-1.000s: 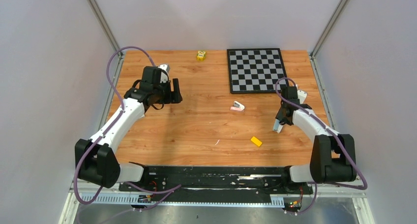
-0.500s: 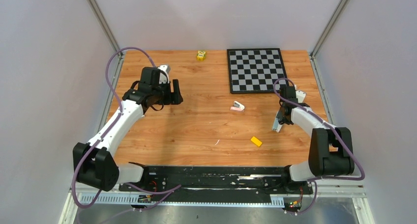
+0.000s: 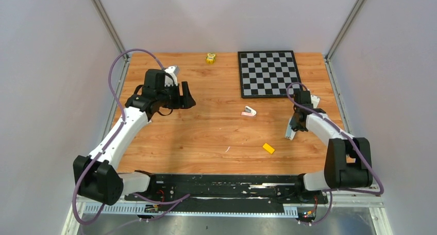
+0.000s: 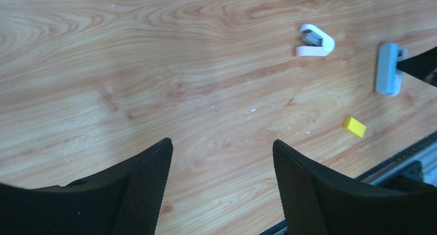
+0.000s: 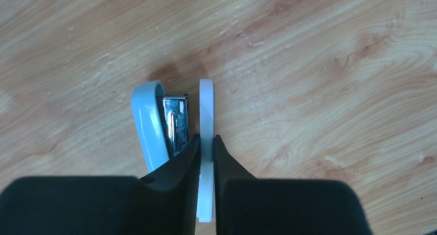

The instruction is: Load the staples into the stapler

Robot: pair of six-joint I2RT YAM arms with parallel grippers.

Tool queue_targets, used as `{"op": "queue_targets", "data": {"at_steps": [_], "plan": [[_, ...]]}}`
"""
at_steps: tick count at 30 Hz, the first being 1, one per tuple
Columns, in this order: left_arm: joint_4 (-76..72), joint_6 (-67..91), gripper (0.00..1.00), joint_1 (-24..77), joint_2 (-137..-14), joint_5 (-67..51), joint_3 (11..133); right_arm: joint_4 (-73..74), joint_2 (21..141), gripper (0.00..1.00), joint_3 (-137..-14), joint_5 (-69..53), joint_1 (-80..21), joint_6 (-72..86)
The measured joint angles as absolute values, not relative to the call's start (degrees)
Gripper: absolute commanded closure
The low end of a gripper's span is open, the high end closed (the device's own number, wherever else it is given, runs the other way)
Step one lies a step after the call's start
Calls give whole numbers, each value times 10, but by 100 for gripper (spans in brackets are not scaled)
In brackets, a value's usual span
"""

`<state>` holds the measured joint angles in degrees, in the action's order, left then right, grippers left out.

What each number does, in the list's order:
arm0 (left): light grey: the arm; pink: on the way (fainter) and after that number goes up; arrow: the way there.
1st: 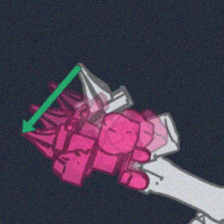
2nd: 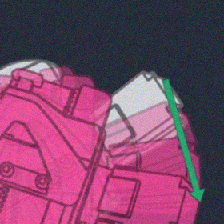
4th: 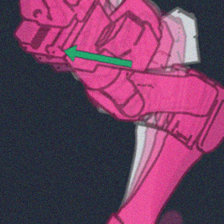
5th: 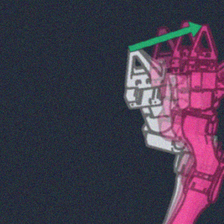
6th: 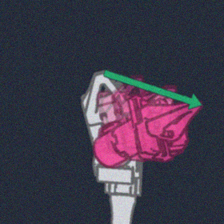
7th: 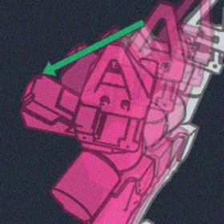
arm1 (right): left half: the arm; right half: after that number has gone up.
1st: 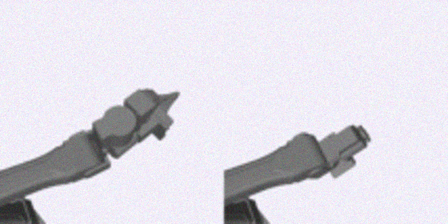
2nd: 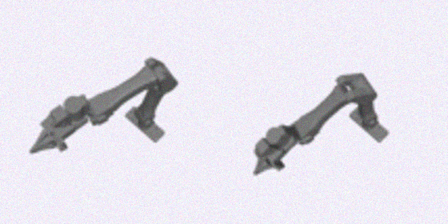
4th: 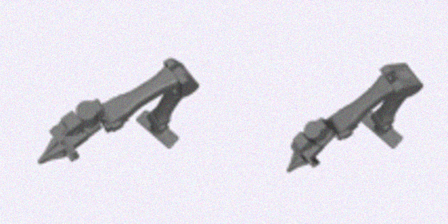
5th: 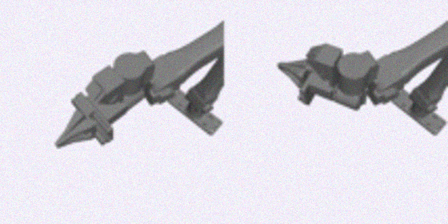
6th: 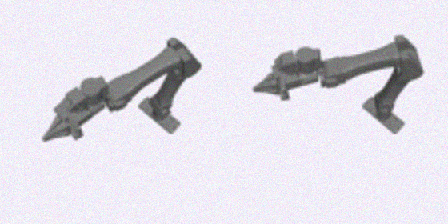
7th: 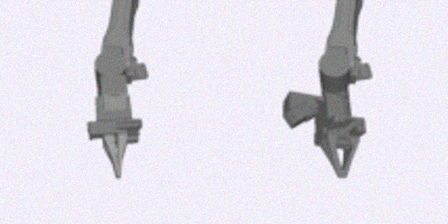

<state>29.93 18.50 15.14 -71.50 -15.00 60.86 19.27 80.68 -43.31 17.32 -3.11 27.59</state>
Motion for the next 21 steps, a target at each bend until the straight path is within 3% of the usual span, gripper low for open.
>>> {"op": "queue_targets", "data": {"at_steps": [5, 10, 21], "plan": [[268, 209, 30, 151, -698, -212, 608, 212, 722, 100, -429, 142, -51, 267], [200, 248, 31, 162, -680, -263, 600, 208, 620, 100, -430, 109, -140, 295], [90, 302, 32, 237, -682, -305, 573, 130, 602, 100, -440, 58, -344, 422]]}}
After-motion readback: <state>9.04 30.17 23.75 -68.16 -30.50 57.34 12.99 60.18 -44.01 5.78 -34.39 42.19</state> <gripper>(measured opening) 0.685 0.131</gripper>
